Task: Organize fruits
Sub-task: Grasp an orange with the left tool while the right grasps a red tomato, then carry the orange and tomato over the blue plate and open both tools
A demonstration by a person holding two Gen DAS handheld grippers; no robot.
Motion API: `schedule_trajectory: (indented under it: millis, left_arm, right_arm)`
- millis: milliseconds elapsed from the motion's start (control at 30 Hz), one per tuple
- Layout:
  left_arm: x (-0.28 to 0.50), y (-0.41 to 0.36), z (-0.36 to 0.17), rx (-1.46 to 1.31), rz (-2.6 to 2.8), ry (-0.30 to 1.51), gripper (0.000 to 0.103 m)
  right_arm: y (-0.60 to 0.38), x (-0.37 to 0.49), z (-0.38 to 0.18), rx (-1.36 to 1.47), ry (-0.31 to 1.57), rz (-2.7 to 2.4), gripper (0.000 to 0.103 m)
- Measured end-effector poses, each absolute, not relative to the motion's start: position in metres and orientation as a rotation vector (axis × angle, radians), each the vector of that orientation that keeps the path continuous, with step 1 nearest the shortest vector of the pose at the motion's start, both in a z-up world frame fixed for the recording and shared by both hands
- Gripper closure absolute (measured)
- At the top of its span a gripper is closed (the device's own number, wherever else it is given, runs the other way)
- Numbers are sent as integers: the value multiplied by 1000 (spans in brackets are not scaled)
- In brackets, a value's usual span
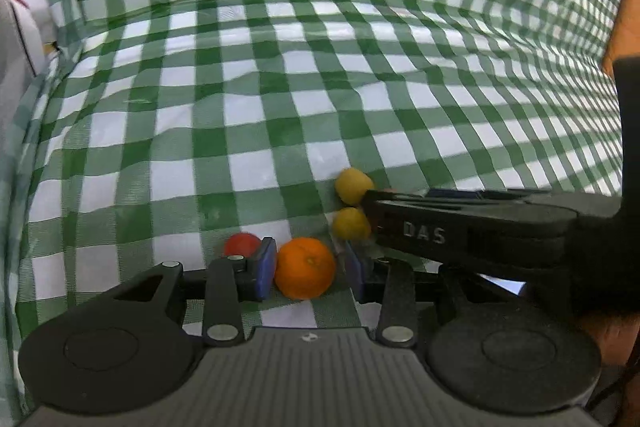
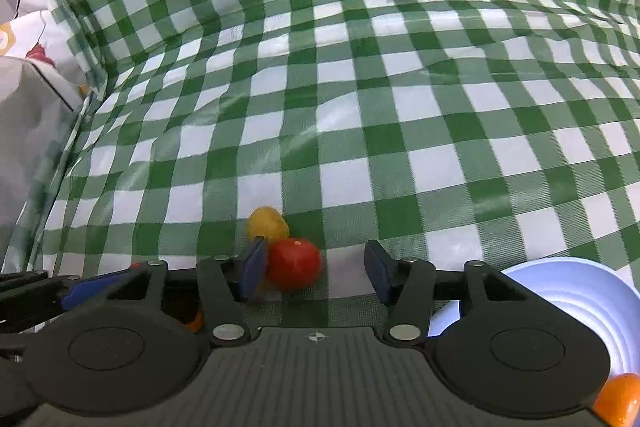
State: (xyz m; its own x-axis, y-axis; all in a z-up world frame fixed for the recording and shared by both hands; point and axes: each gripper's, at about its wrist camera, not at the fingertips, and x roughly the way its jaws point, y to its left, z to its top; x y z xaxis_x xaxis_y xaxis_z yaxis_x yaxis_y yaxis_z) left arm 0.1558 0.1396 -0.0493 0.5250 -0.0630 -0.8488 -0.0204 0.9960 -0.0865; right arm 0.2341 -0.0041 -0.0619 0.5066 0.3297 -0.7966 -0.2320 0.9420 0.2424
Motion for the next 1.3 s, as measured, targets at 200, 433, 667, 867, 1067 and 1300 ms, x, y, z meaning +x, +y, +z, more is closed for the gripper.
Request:
schedule_trajectory:
  millis: [200,433,667,867,1067,1300]
  left_arm:
    - [148,132,-56,3,-18,1034,62]
    - [156,136,-53,-31,-26,1040,65]
    - [158,145,-35,-74,-11,1020,65]
    - [150,147,-21,-90,5,996,65]
    - [132,149,1,-161,33,920,65]
    - [91,138,35,-180,62,848,65]
  right_arm:
    - [-3,233,-57,97,975,404,73]
    - [-6,232,-55,72,963,407,74]
    - [-14,226,-36,80,915,419,74]
    - [-22,209,-12,85,859,440,74]
    - [-30,184,14,80,815,447,74]
    - [-63,129,52,77,740,449,74]
